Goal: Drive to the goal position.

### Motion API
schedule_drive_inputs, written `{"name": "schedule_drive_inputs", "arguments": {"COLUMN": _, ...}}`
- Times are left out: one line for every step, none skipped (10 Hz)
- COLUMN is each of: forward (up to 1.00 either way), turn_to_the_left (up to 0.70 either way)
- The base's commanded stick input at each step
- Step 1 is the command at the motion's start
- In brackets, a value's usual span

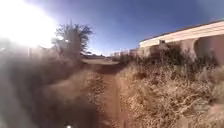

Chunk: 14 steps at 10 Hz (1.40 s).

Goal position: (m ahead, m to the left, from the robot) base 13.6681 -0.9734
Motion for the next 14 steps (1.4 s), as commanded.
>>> {"name": "schedule_drive_inputs", "arguments": {"forward": 0.5, "turn_to_the_left": 0.0}}
{"name": "schedule_drive_inputs", "arguments": {"forward": 0.5, "turn_to_the_left": 0.0}}
{"name": "schedule_drive_inputs", "arguments": {"forward": 0.5, "turn_to_the_left": 0.0}}
{"name": "schedule_drive_inputs", "arguments": {"forward": 0.5, "turn_to_the_left": 0.0}}
{"name": "schedule_drive_inputs", "arguments": {"forward": 0.5, "turn_to_the_left": 0.0}}
{"name": "schedule_drive_inputs", "arguments": {"forward": 0.5, "turn_to_the_left": 0.0}}
{"name": "schedule_drive_inputs", "arguments": {"forward": 0.5, "turn_to_the_left": 0.0}}
{"name": "schedule_drive_inputs", "arguments": {"forward": 0.5, "turn_to_the_left": 0.0}}
{"name": "schedule_drive_inputs", "arguments": {"forward": 0.5, "turn_to_the_left": 0.0}}
{"name": "schedule_drive_inputs", "arguments": {"forward": 0.5, "turn_to_the_left": 0.0}}
{"name": "schedule_drive_inputs", "arguments": {"forward": 0.5, "turn_to_the_left": 0.0}}
{"name": "schedule_drive_inputs", "arguments": {"forward": 0.5, "turn_to_the_left": 0.0}}
{"name": "schedule_drive_inputs", "arguments": {"forward": 0.5, "turn_to_the_left": 0.0}}
{"name": "schedule_drive_inputs", "arguments": {"forward": 0.5, "turn_to_the_left": 0.0}}
